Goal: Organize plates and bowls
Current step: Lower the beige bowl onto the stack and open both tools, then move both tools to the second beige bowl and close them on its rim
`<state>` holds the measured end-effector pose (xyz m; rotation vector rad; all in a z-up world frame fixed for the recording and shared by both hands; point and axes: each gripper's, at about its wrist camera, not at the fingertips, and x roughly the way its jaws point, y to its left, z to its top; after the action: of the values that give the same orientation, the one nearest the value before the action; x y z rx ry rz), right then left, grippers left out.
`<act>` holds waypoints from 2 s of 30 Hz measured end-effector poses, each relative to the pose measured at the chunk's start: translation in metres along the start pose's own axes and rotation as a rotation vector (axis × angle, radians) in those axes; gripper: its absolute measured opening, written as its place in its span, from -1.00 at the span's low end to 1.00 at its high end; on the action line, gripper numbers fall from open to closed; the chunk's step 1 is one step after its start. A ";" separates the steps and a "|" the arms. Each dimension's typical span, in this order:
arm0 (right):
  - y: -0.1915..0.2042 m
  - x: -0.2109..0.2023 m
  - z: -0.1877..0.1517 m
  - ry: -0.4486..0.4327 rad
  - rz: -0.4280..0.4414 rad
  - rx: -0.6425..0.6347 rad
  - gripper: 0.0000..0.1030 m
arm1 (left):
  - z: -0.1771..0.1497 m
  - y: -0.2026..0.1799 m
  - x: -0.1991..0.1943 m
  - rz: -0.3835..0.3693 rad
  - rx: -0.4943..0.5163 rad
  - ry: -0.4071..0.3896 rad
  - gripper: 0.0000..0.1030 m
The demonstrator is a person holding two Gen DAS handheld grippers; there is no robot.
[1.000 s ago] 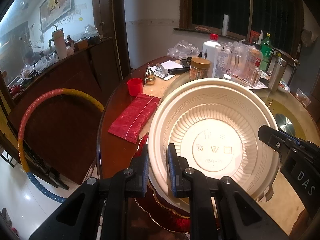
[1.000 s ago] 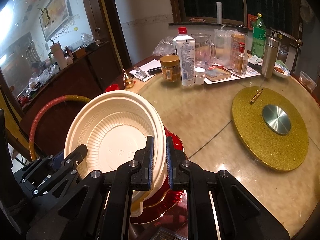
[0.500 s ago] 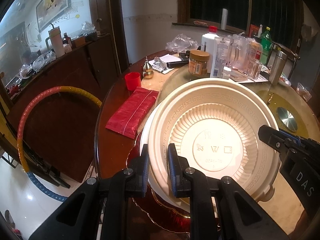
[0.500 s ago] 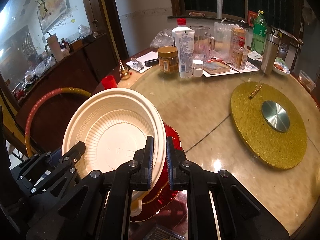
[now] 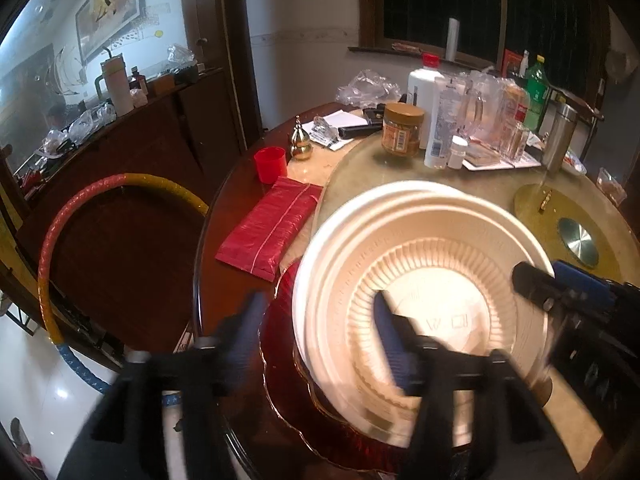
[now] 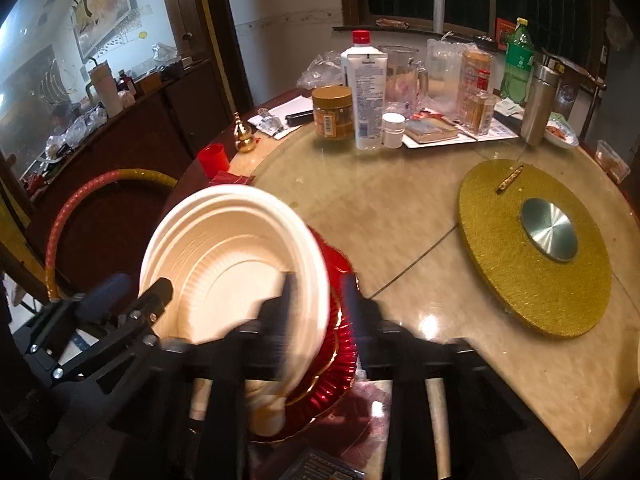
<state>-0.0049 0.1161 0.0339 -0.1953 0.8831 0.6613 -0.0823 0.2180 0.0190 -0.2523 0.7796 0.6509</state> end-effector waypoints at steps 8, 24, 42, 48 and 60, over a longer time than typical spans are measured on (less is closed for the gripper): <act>-0.014 -0.014 0.005 -0.064 -0.004 0.039 0.17 | 0.008 0.004 -0.012 0.020 -0.045 -0.077 0.32; -0.093 -0.041 -0.006 -0.145 -0.033 0.225 0.40 | 0.015 -0.043 -0.047 -0.098 -0.004 -0.208 0.61; -0.225 -0.073 -0.062 -0.123 -0.143 0.458 0.40 | -0.005 -0.190 -0.049 -0.312 0.253 -0.147 0.62; -0.254 -0.077 -0.076 -0.103 -0.250 0.480 0.40 | -0.012 -0.231 -0.041 -0.331 0.320 -0.107 0.62; -0.335 -0.146 -0.111 -0.205 -0.376 0.658 0.40 | -0.030 -0.328 -0.031 -0.475 0.437 0.031 0.62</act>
<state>0.0611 -0.2604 0.0408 0.2902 0.7952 0.0190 0.0901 -0.0645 0.0127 -0.0414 0.8338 0.0226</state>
